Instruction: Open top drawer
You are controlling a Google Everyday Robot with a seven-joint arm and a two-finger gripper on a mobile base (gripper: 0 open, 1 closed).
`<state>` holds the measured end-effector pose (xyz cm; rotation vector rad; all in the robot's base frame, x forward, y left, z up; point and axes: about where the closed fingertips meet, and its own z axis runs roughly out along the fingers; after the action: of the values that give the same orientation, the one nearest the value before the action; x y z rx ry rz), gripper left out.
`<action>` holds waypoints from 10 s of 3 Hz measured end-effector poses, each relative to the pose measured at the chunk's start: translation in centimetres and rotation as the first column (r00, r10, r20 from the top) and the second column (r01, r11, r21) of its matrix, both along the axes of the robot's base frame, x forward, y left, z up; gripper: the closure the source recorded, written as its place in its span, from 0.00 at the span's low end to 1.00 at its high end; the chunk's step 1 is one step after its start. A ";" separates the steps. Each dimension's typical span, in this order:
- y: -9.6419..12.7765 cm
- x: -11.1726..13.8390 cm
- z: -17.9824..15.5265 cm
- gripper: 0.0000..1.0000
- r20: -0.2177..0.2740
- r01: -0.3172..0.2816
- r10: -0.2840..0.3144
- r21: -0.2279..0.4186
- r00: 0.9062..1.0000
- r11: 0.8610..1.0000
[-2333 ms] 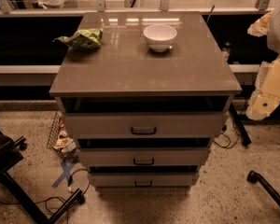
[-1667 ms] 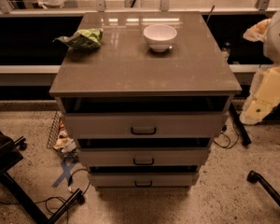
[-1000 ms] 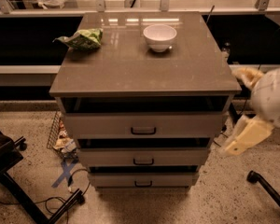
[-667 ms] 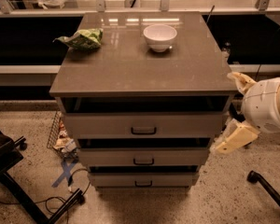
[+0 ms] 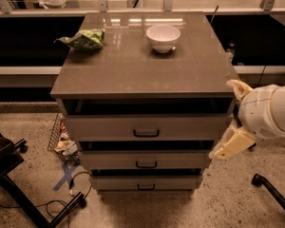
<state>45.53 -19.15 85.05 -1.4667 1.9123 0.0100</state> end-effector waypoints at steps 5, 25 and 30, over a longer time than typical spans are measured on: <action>5.4 7.6 -15.9 0.00 -0.152 -0.039 0.022 -0.113 0.988 0.993; 0.8 1.5 -18.2 0.29 -0.278 -0.073 0.053 -0.062 0.959 0.995; -1.1 5.9 -7.6 0.47 -0.273 -0.110 0.031 -0.279 0.961 0.954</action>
Offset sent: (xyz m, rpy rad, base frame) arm 0.0414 0.0390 -0.1372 -0.1767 0.1335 -0.0090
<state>51.45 -20.24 77.42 -1.8084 2.1448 -0.0459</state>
